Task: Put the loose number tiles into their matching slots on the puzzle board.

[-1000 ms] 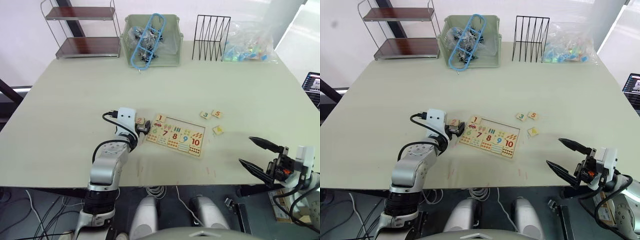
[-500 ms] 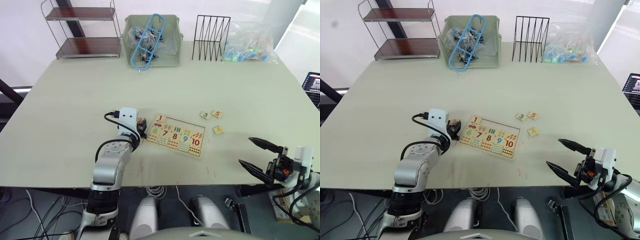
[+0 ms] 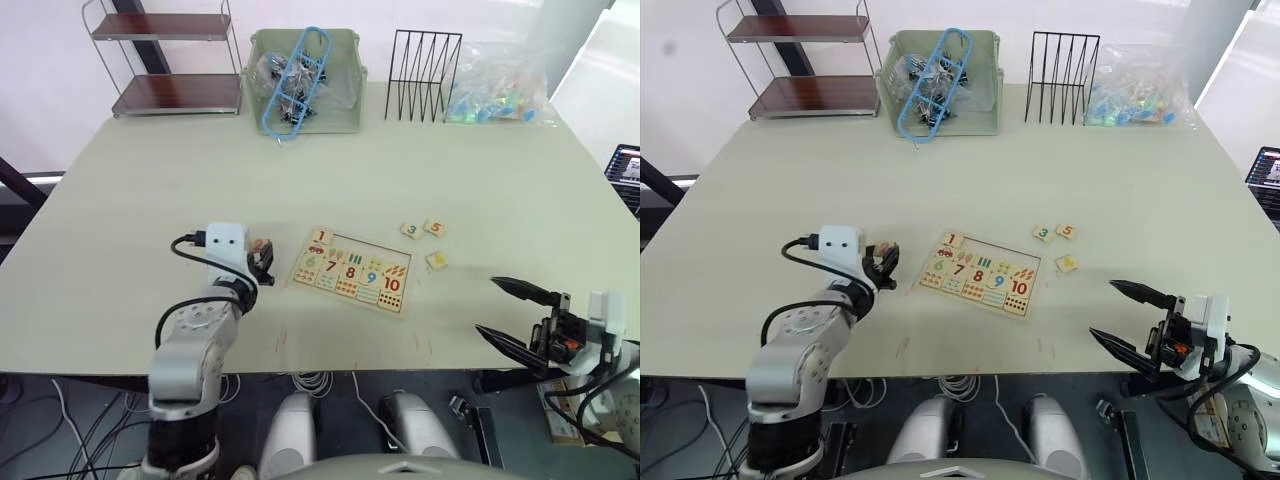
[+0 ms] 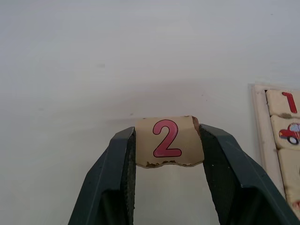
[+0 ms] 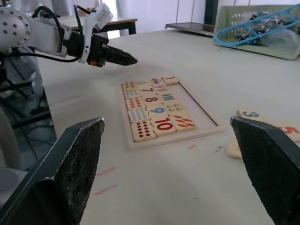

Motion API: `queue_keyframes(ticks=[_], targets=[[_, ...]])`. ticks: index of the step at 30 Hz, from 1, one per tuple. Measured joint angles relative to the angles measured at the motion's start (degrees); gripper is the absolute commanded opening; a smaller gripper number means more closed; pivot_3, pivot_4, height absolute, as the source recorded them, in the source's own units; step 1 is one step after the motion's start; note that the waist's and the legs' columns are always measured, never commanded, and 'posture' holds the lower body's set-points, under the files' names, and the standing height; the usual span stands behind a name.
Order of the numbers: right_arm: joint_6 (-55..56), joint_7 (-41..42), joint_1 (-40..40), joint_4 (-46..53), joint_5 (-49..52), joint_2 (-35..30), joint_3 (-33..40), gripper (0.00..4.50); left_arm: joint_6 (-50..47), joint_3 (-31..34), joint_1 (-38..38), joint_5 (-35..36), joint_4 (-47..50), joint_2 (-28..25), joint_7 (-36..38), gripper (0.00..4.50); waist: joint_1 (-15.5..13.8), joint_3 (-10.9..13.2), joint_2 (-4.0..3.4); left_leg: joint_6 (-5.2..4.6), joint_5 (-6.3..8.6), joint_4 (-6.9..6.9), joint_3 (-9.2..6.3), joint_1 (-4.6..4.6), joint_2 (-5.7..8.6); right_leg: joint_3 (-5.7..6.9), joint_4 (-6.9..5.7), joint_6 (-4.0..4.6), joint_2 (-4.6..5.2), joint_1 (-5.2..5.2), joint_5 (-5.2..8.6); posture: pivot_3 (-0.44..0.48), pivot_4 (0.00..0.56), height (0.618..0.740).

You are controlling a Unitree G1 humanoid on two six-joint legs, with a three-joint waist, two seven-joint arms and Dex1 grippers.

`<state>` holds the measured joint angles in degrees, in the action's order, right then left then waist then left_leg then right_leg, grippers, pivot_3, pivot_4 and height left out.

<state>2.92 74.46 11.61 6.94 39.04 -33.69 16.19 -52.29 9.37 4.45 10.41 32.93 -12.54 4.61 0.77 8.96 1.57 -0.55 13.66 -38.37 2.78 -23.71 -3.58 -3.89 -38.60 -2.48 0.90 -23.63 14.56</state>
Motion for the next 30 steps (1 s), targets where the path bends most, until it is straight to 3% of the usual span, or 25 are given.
queue_keyframes(ticks=[5,11,22,23,27,30], targets=[[-1.7,3.6,-1.3,-1.3,0.4,-1.9,-0.5,4.50,-4.2,2.1,-3.9,0.4,5.9,1.5,-1.6,1.52,0.0,0.0,0.00,0.00,0.00,0.00,0.01,-0.02,0.02,-0.01,0.04,0.01,0.02,0.01,-0.01,0.000,0.150,0.740],[-2.9,9.3,-2.0,-1.5,1.5,-3.9,-0.6,4.50,-8.7,2.9,-9.9,0.4,11.4,7.8,-5.5,1.52,0.0,0.0,0.04,0.00,0.00,0.00,-0.05,-0.01,0.03,0.02,0.05,-0.03,0.01,0.03,0.02,0.000,0.150,0.740],[-2.7,11.5,-4.4,-2.1,1.2,-4.2,-0.8,4.50,-8.3,2.9,-14.0,-0.1,14.1,9.3,-6.1,1.52,0.0,0.0,0.05,0.00,0.00,0.00,-0.06,-0.01,0.05,0.00,0.08,-0.02,0.01,0.02,0.03,0.000,0.150,0.740],[-2.8,11.4,-4.4,-2.1,1.2,-4.2,-0.8,4.50,-8.1,2.6,-14.3,0.0,14.1,8.9,-5.9,2.55,0.0,0.0,0.05,0.00,0.00,0.00,-0.05,-0.01,0.06,0.01,0.08,-0.02,0.02,0.02,0.03,0.000,0.150,0.740],[-3.0,11.0,-4.5,-2.1,1.2,-3.9,-0.8,4.50,-7.0,2.4,-15.3,1.1,14.4,9.4,-4.5,4.35,0.0,0.0,0.05,0.00,0.00,0.00,-0.04,0.00,0.06,0.00,0.08,-0.03,0.03,0.02,0.04,0.000,0.150,0.740],[-3.1,10.5,-4.5,-2.1,1.3,-3.5,-0.9,4.50,-6.8,2.6,-16.0,2.1,15.1,10.3,-4.3,4.48,0.1,0.0,0.04,0.00,0.00,0.01,-0.05,0.00,0.06,0.00,0.08,-0.03,0.02,0.02,0.04,0.000,0.150,0.740]])
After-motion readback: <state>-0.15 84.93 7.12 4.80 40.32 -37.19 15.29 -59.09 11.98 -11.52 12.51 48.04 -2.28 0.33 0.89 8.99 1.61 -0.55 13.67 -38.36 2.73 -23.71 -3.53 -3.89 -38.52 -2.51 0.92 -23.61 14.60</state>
